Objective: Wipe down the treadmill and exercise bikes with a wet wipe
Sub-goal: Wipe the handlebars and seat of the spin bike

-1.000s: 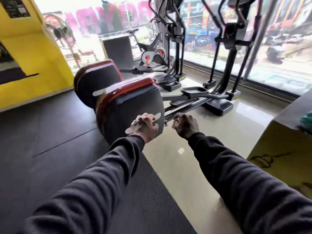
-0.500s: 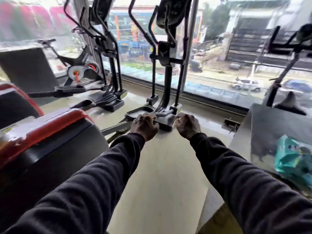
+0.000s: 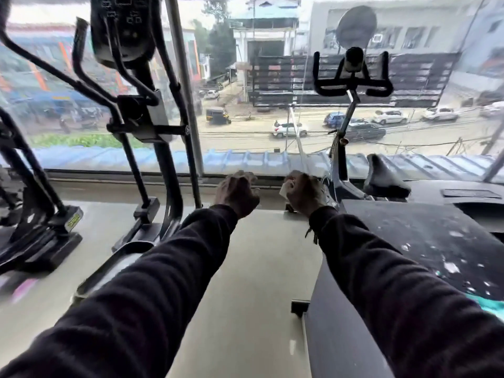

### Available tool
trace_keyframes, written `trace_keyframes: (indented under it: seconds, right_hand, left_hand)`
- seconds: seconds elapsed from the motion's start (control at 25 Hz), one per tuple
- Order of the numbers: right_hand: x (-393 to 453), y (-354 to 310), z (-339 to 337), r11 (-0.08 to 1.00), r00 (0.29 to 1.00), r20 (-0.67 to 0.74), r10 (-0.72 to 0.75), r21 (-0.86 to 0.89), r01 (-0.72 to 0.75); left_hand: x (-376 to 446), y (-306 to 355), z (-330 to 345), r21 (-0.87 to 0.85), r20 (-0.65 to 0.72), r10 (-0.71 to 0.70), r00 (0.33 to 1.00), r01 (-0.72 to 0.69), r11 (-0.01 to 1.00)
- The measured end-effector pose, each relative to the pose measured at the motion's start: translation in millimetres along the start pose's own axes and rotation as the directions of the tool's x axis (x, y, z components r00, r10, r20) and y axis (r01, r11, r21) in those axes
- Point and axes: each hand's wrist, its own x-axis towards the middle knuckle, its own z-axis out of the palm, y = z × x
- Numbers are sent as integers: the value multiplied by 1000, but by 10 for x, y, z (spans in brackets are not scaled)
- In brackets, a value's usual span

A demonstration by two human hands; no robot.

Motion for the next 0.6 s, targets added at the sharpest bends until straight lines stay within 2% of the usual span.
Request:
trace_keyframes:
  seconds: [0.24, 0.36, 0.6]
  right_hand:
    - [1949, 670, 432, 998, 998, -27, 60, 39, -59]
    - [2766, 799, 597, 999, 998, -46, 50, 6, -50]
    - [4455, 1141, 1079, 987, 983, -117, 140, -68, -148]
  left_hand:
    - [2062, 160, 547, -21, 32, 82, 996, -81, 996]
    - [2934, 87, 753, -31, 2, 117, 993, -117, 993]
    - [4863, -212, 1277, -88, 8, 228, 974, -226, 970]
